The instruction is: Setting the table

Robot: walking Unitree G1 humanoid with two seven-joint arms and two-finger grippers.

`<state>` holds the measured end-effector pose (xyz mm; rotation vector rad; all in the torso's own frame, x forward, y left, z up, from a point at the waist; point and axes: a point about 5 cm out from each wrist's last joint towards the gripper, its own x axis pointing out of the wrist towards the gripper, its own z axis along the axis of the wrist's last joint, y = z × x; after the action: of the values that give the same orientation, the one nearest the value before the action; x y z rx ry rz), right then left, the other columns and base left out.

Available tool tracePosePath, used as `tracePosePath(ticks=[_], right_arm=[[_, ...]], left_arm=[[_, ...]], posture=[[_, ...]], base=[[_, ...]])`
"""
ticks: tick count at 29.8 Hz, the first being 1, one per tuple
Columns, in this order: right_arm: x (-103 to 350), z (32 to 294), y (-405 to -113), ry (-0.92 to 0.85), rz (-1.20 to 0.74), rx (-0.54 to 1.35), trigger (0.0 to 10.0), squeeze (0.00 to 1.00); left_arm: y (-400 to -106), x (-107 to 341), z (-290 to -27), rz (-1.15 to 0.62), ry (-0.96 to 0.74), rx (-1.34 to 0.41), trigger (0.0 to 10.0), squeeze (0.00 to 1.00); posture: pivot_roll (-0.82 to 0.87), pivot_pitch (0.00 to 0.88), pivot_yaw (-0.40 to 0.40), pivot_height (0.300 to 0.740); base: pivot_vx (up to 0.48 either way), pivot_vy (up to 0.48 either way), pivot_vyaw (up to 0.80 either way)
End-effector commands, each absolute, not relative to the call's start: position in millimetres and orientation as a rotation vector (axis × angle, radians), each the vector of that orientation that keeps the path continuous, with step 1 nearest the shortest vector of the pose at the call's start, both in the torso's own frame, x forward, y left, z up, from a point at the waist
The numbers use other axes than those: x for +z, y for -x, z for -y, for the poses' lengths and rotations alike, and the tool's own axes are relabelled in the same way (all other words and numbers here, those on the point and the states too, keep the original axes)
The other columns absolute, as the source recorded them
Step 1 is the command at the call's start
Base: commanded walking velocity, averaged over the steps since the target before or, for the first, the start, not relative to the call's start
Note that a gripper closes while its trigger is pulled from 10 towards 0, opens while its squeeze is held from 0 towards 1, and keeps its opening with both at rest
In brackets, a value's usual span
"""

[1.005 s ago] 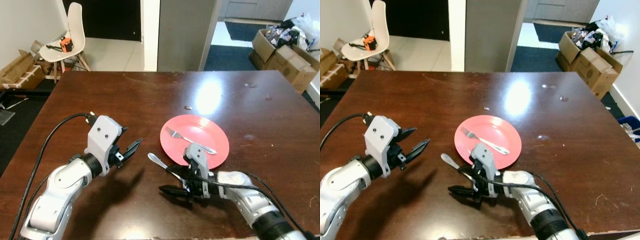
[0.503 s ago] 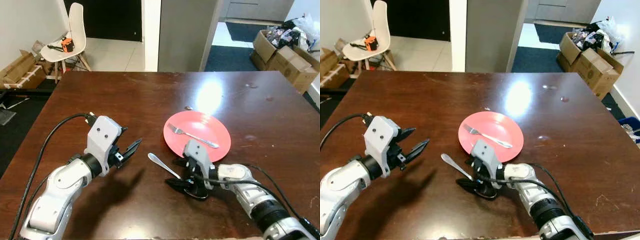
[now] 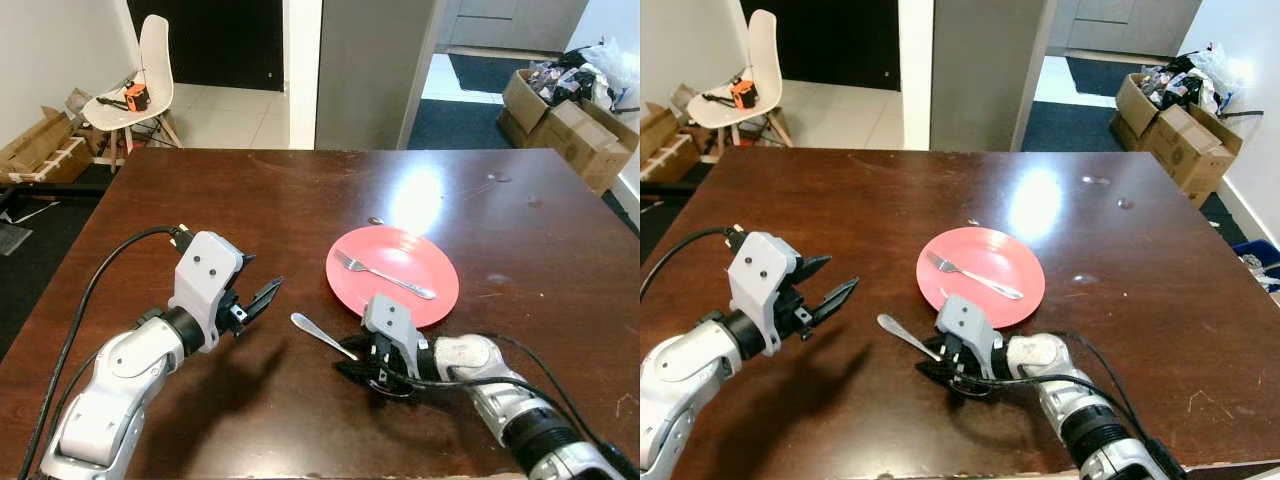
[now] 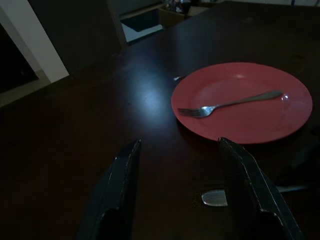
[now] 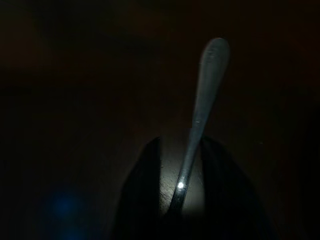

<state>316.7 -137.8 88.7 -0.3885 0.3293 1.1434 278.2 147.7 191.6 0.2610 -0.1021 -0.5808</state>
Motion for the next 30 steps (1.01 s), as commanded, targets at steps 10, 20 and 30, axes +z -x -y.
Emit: tracePosePath(ticks=[10,20,30], right_arm=[[85,141,-313,0.082,-0.294,0.937,0.0,0.00],[149,120,-326,-0.126,0.064,0.687,10.0,0.00],[152,131,-318,-0.234,0.161,0.210,10.0,0.00]], left_arm=[[-279,185,-149,0.084,-0.263,-0.544,10.0,0.00],[-301,203,-182,0.137,-0.226,-0.265,10.0,0.00],[-290,181,-180,0.066,-0.191,-0.238,10.0,0.00]], posture=[[0.06,0.078,0.070,0.740],[0.05,0.071,0.072,0.740],[0.04,0.061,0.068,0.740]], base=[[0.000,0.000,0.00],[0.000,0.000,0.00],[0.000,0.000,0.00]])
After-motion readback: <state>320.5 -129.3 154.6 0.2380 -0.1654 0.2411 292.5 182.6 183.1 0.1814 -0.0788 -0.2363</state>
